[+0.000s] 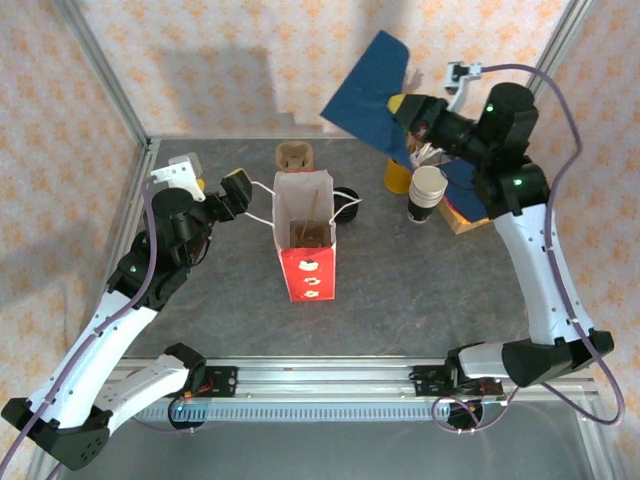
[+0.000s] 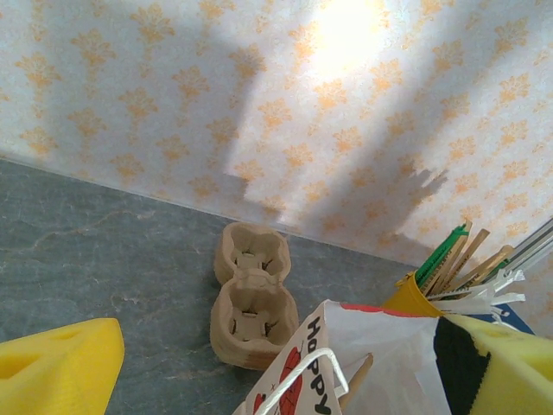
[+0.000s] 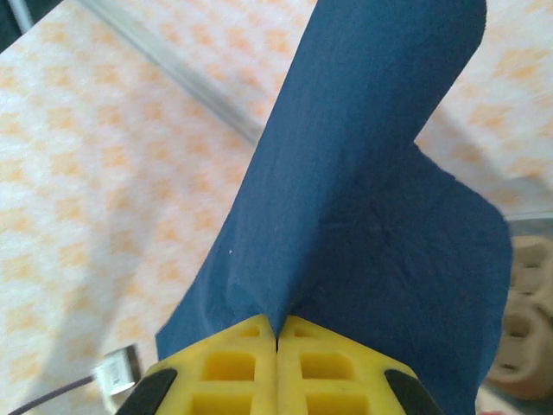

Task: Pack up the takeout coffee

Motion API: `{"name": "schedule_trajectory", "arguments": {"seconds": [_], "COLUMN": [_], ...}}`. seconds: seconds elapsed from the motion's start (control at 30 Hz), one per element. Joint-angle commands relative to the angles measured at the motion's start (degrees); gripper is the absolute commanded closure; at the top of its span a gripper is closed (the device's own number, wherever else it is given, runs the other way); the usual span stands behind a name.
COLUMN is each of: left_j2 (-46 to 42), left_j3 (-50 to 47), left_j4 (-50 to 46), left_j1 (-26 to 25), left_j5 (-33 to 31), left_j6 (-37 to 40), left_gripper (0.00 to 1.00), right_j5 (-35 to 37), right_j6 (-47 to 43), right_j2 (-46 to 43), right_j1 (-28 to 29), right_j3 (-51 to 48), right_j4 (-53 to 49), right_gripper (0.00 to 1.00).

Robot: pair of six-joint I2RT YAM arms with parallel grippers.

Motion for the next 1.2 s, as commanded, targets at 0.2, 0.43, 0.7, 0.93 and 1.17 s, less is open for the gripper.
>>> {"name": "schedule_trajectory", "arguments": {"seconds": [0.2, 0.43, 0.7, 0.93, 1.17], "left_j2": [-0.2, -0.7, -1.6, -1.4, -1.5], "left_j3": [-1.7, -2.9, -3.5, -3.3, -3.5], "left_j4": [2.0, 1.9, 1.0, 0.5, 0.6], "left_j1": [0.5, 0.5, 0.6, 0.5, 0.6], "left_j5": [-0.2, -1.2, -2.5, -3.1, -3.2], "left_j6": [-0.7, -0.7, -0.2, 0.5, 0.3], "left_gripper": [0.06, 0.06, 0.06, 0.06, 0.06], "right_j5": [9.2, 19.0, 31.0, 39.4, 42.4], "right_j6": [9.2, 7.1, 1.7, -3.8, -7.3], "right_j2": [2.7, 3.7, 8.4, 13.5, 18.2], "right_j1": [22.0, 30.0, 33.7, 33.9, 34.8], "right_j3": [-6.6, -8.7, -7.1, 0.2, 5.9], "right_j4": [8.9, 5.1, -5.5, -18.1, -26.8], "right_gripper": [1.00, 1.00, 1.00, 1.00, 1.00]}}
